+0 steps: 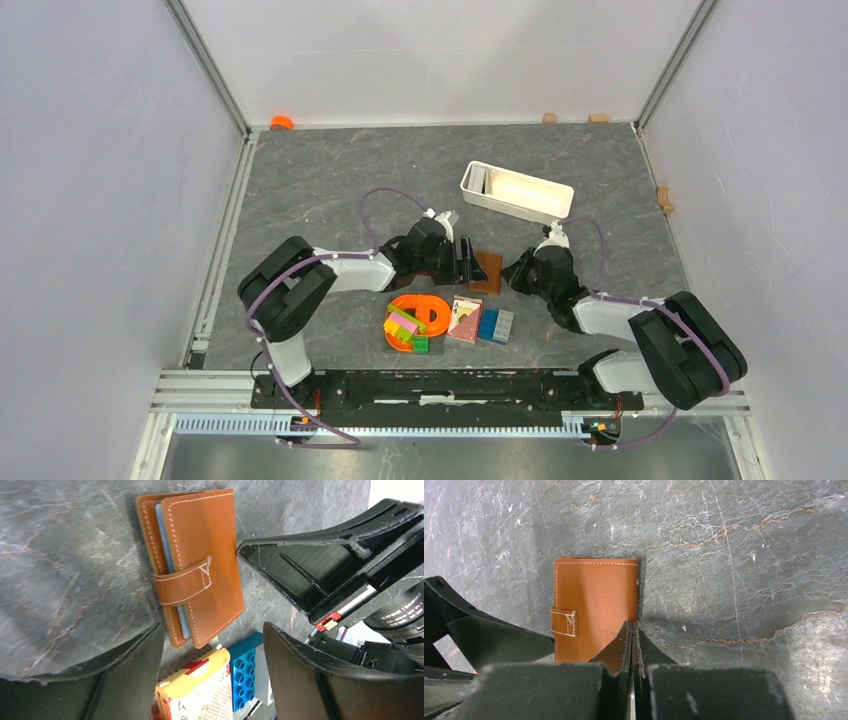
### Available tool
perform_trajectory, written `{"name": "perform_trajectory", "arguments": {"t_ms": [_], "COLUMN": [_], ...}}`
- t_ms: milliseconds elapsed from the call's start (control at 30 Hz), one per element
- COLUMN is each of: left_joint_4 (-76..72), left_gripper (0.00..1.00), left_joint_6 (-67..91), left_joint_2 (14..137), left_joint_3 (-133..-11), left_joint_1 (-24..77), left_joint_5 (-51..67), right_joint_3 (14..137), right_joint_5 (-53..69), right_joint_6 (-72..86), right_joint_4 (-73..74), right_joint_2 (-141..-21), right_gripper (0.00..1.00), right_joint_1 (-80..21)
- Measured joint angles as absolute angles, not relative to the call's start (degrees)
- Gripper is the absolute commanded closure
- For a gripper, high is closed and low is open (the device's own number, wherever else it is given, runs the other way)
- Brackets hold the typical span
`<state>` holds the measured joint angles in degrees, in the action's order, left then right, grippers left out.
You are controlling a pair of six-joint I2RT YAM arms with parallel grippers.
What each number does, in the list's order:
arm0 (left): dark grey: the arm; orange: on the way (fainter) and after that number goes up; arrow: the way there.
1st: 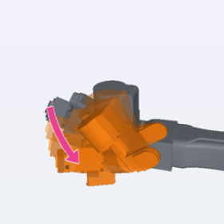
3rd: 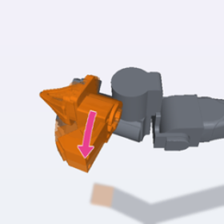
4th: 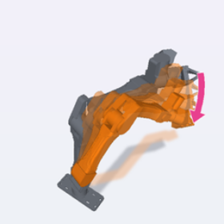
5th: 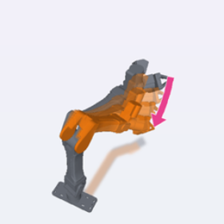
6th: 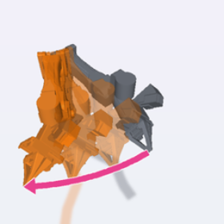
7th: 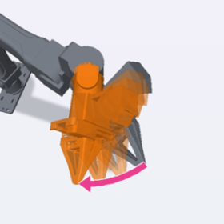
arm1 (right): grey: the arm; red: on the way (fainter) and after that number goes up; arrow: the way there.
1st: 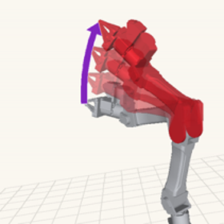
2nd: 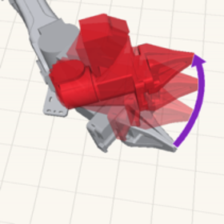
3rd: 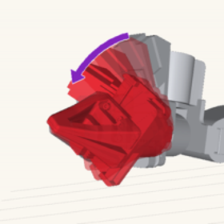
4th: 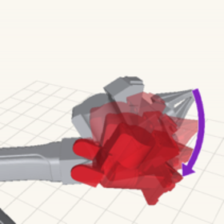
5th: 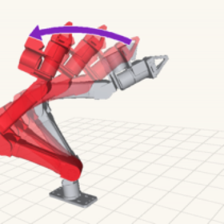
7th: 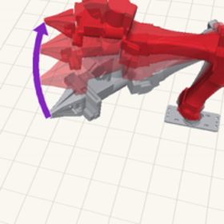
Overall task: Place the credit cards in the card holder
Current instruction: Open the card holder at the center of the board.
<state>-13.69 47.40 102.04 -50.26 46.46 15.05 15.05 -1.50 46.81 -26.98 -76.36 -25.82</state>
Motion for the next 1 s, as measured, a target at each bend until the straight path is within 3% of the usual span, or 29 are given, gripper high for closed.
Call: {"name": "perform_trajectory", "arguments": {"t_ms": [133, 300, 367, 467, 633, 700, 800, 833, 1000], "left_joint_4": [-14.2, -17.5, -18.8, -20.5, -21.4, -22.2, -22.8, -22.7, -19.1], "left_gripper": [0.38, 0.39, 0.44, 0.58, 0.94, 0.98, 0.98, 0.98, 0.98], "left_joint_6": [48.1, 50.4, 51.4, 52.9, 54.4, 54.4, 53.0, 52.1, 42.7], "left_joint_2": [104.2, 106.2, 106.8, 107.9, 108.8, 108.4, 106.7, 106.0, 98.7], "left_joint_3": [-51.0, -51.0, -51.0, -51.0, -50.9, -50.9, -50.9, -50.9, -50.9], "left_joint_1": [47.1, 47.1, 47.3, 47.7, 48.4, 48.4, 48.7, 48.8, 49.0], "left_joint_5": [15.3, 16.5, 16.8, 16.9, 15.6, 15.0, 13.7, 13.3, 10.3], "right_joint_3": [15.1, 15.1, 15.1, 15.0, 15.0, 15.0, 15.0, 15.0, 17.4], "right_joint_5": [-2.2, -2.8, -3.1, -3.6, -4.6, -5.1, -5.2, -5.1, -6.2], "right_joint_6": [46.9, 46.9, 46.9, 46.9, 46.8, 46.4, 45.0, 44.3, 37.8], "right_joint_4": [-27.0, -27.0, -27.0, -27.2, -27.6, -27.4, -26.0, -25.3, -17.1], "right_joint_2": [-76.4, -76.4, -76.4, -76.4, -76.2, -75.6, -73.4, -72.3, -64.7], "right_gripper": [1.00, 1.00, 1.00, 1.00, 1.00, 0.98, 0.58, 0.50, 0.29], "right_joint_1": [-25.8, -25.8, -25.8, -25.8, -25.7, -25.7, -25.8, -25.8, -26.1]}}
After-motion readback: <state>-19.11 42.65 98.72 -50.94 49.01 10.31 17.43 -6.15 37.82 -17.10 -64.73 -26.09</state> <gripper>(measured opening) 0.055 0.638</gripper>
